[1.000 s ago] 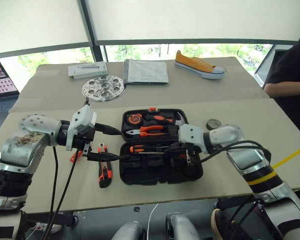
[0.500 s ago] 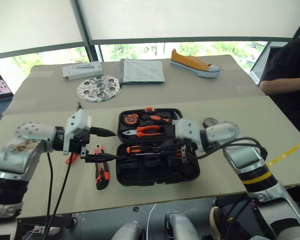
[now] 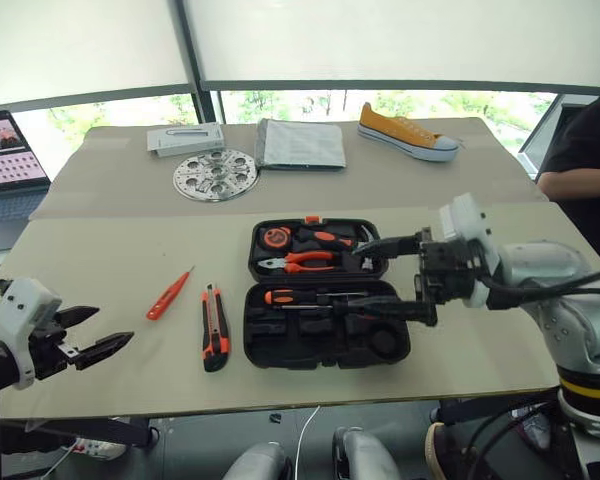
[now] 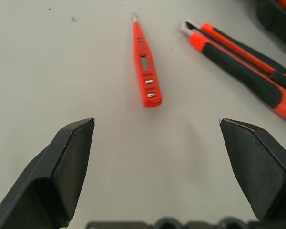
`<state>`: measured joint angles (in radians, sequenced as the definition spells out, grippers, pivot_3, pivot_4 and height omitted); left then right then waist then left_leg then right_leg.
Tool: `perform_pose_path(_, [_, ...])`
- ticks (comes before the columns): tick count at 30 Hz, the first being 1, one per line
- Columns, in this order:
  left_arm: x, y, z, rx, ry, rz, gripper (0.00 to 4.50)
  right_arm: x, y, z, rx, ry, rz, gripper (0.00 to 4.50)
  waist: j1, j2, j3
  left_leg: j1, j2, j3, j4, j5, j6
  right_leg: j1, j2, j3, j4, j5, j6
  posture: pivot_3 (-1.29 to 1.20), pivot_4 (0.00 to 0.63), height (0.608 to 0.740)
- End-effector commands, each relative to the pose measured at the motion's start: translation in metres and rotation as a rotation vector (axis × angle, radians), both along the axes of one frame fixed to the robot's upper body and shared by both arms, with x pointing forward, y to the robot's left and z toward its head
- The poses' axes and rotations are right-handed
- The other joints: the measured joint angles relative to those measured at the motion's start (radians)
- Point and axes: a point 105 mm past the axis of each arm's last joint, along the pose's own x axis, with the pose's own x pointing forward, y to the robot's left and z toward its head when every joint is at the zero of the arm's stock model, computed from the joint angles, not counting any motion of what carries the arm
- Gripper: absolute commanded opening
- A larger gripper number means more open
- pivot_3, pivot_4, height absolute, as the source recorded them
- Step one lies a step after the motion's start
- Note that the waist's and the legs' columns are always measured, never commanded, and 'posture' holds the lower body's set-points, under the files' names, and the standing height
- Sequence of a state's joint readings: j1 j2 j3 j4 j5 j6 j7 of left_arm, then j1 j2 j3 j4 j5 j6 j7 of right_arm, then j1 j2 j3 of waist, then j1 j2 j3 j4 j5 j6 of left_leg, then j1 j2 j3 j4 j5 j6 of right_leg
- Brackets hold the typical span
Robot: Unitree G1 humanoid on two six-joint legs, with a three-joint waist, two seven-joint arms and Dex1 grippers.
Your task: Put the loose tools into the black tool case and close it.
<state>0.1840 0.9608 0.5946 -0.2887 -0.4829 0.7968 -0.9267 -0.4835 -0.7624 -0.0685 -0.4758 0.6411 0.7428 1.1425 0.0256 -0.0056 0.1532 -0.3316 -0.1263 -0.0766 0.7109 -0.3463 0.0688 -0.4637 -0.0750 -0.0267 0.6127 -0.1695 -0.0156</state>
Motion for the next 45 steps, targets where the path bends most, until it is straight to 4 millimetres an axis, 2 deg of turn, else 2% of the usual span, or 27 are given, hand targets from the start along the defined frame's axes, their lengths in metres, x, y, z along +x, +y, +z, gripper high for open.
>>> perform_pose_path(1, [0.018,-0.007,-0.004,0.029,0.094,0.036,4.50,-0.006,0.002,0.006,-0.007,-0.079,0.013,4.47,0.000,0.000,0.000,0.002,0.000,0.000,0.000,0.000,-0.001,0.002,0.000,0.000,0.000,0.000,0.000,0.00,0.150,0.740])
perform_pose_path(5, [0.040,-0.013,-0.015,0.076,0.197,0.047,4.50,-0.007,0.004,0.002,-0.005,-0.087,-0.008,4.47,-0.011,-0.001,0.000,0.005,0.000,0.000,-0.001,-0.002,-0.001,0.003,0.001,0.001,0.000,0.000,0.000,0.00,0.150,0.740])
perform_pose_path(9, [0.061,-0.004,-0.031,0.200,0.227,0.062,4.50,-0.011,0.006,-0.001,0.008,-0.088,-0.029,4.47,-0.018,-0.001,0.000,0.005,0.000,0.000,-0.002,-0.001,-0.001,0.002,0.001,0.000,0.000,0.000,0.000,0.00,0.150,0.740])
perform_pose_path(12, [0.071,-0.011,-0.038,0.163,0.272,0.044,4.50,-0.015,0.007,-0.001,0.019,-0.087,-0.042,4.47,-0.020,-0.001,0.000,0.005,0.000,0.000,-0.004,0.000,0.001,0.001,0.001,0.000,0.000,0.000,0.000,0.00,0.150,0.740])
perform_pose_path(15, [0.074,-0.012,-0.046,0.175,0.308,0.026,3.75,-0.017,0.007,-0.001,0.026,-0.085,-0.055,4.50,-0.017,-0.001,0.000,0.005,0.000,0.000,-0.004,0.000,0.000,0.001,0.001,-0.001,0.000,0.000,-0.001,0.00,0.150,0.740])
perform_pose_path(24, [0.080,-0.018,-0.052,0.145,0.310,-0.016,0.46,-0.023,0.003,-0.005,0.011,-0.075,-0.073,4.50,-0.011,0.001,0.000,0.010,0.000,0.000,-0.004,0.000,0.000,0.006,0.000,0.001,0.000,0.000,0.000,0.00,0.150,0.740])
perform_pose_path(27, [0.087,-0.021,-0.031,0.125,0.219,-0.079,0.43,-0.022,-0.004,-0.012,-0.019,-0.026,-0.100,4.50,-0.009,0.001,-0.001,0.010,0.000,0.000,-0.004,0.000,0.000,0.006,0.000,0.001,0.000,0.000,0.000,0.00,0.150,0.740])
perform_pose_path(28, [0.090,-0.025,-0.018,0.120,0.177,-0.123,0.43,-0.023,-0.007,-0.015,-0.033,-0.002,-0.106,4.50,-0.007,0.001,-0.001,0.010,0.000,0.000,-0.004,0.000,0.001,0.006,0.000,0.001,0.000,0.000,0.000,0.00,0.150,0.740])
perform_pose_path(29, [0.092,-0.036,0.001,0.119,0.108,-0.220,0.43,-0.024,-0.011,-0.017,-0.049,0.011,-0.109,4.50,-0.005,0.000,0.000,0.010,0.000,0.000,-0.004,0.000,0.001,0.005,0.000,0.001,0.000,0.000,0.000,0.00,0.150,0.740])
perform_pose_path(31, [0.085,-0.073,0.036,0.133,-0.021,-0.500,0.43,-0.028,-0.016,-0.020,-0.077,0.010,-0.121,4.50,-0.001,-0.005,0.003,0.009,0.000,0.000,-0.004,0.000,0.001,0.005,0.000,0.000,0.000,0.000,0.000,0.00,0.150,0.740])
perform_pose_path(33, [0.073,-0.094,0.045,0.173,-0.048,-0.688,0.43,-0.031,-0.018,-0.023,-0.094,0.003,-0.130,4.50,0.000,-0.006,0.004,0.005,0.000,-0.001,0.000,0.000,0.001,0.004,0.000,-0.003,-0.001,0.000,0.000,0.00,0.150,0.740])
perform_pose_path(35, [0.060,-0.123,0.040,0.206,-0.030,-0.885,0.43,-0.037,-0.020,-0.029,-0.121,0.010,-0.131,4.50,-0.004,-0.006,0.003,0.003,0.000,-0.001,0.001,-0.001,0.001,0.004,-0.002,-0.005,-0.002,0.000,0.000,0.00,0.150,0.740])
perform_pose_path(38, [0.060,-0.154,0.032,0.219,-0.021,-1.019,0.43,-0.044,-0.022,-0.036,-0.147,0.013,-0.136,4.50,-0.006,-0.005,0.003,0.003,-0.001,-0.001,0.001,-0.001,0.001,0.005,-0.003,-0.006,-0.003,0.000,0.000,0.00,0.150,0.740])
perform_pose_path(42, [0.069,-0.178,0.018,0.256,0.017,-1.095,0.43,-0.045,-0.022,-0.036,-0.137,0.009,-0.163,4.50,-0.010,-0.006,0.003,0.003,0.000,-0.001,0.003,0.000,0.001,0.005,-0.002,-0.006,-0.002,0.000,0.000,0.00,0.150,0.740])
perform_pose_path(45, [0.068,-0.192,0.002,0.285,0.114,-1.132,0.43,-0.046,-0.022,-0.035,-0.133,-0.002,-0.189,4.50,-0.011,-0.006,0.003,0.002,0.001,-0.001,0.003,0.001,0.002,0.005,-0.002,-0.005,-0.002,0.000,0.000,0.00,0.150,0.740])
